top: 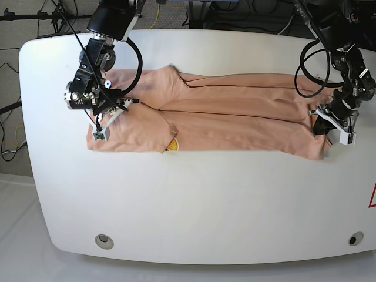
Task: Fold the T-shirt properly
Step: 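Lower the left gripper and pinch the shirt's end edge, then drag the pinched shirt end toward the right gripper, folding it over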
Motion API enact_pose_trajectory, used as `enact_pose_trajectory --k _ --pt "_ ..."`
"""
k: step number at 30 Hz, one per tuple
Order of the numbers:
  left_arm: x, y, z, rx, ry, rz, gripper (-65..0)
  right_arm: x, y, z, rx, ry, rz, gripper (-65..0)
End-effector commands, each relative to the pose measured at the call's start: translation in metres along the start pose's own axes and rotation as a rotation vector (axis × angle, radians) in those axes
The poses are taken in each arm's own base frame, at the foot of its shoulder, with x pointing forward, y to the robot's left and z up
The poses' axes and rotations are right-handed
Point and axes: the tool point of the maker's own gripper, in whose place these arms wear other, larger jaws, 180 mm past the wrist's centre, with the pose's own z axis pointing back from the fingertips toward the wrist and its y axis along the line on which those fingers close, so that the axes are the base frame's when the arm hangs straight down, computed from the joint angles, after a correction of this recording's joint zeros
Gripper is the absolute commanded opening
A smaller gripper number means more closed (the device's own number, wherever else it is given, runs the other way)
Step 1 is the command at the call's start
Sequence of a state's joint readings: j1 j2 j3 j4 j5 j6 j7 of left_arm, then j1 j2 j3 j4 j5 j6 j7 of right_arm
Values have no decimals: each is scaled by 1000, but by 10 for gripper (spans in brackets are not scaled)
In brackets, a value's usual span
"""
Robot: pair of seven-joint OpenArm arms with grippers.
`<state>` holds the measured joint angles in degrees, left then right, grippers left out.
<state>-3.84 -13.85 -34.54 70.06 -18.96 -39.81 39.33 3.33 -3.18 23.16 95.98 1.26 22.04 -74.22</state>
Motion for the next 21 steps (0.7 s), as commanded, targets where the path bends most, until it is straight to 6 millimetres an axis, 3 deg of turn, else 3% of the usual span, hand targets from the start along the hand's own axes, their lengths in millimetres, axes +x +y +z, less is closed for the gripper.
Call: enact_pose_trajectory --k 1,8,14,18,21 --pt "25 7 6 8 -73 -18 -627 14 -2 6 -10 -35 7 -642" --pt "24 16 11 31 -62 -16 -631 12 -2 5 -11 -33 5 -642" --pt "36 13 17 36 -79 -38 -632 12 -2 5 -11 -35 5 -642" --pt "47 -1 19 19 -94 -73 -630 12 -1 5 -10 -35 5 -643" --pt "52 -26 12 -14 -105 -107 -626 10 0 4 -8 -19 8 -644"
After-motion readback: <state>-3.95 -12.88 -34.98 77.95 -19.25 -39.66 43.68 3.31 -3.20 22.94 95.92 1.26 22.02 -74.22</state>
